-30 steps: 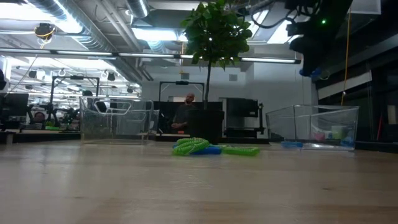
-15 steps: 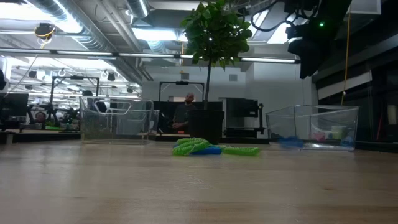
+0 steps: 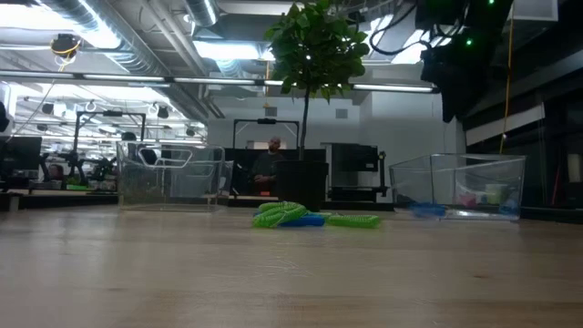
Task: Sort spring keychains
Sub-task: Put the blue spring keychain into the right transparent bin
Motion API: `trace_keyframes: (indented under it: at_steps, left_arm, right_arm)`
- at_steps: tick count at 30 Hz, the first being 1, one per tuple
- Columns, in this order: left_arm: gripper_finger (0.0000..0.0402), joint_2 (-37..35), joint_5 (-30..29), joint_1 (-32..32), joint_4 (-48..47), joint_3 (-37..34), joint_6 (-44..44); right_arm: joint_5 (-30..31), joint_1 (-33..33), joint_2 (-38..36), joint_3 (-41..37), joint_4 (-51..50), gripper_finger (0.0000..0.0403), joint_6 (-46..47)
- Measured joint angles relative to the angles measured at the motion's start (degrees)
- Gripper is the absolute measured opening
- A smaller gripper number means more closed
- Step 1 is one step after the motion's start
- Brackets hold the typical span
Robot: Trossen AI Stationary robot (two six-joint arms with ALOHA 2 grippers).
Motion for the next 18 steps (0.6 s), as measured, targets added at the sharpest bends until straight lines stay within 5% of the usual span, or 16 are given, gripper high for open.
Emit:
trace_keyframes:
  at_steps: [18]
  left_arm:
    - [0.0012, 0.0, 0.0, 0.0, 0.0, 0.0, 0.0]
  right_arm:
    - [-7.8, -20.3, 0.0, 0.0, -5.0, 0.0201, -10.0]
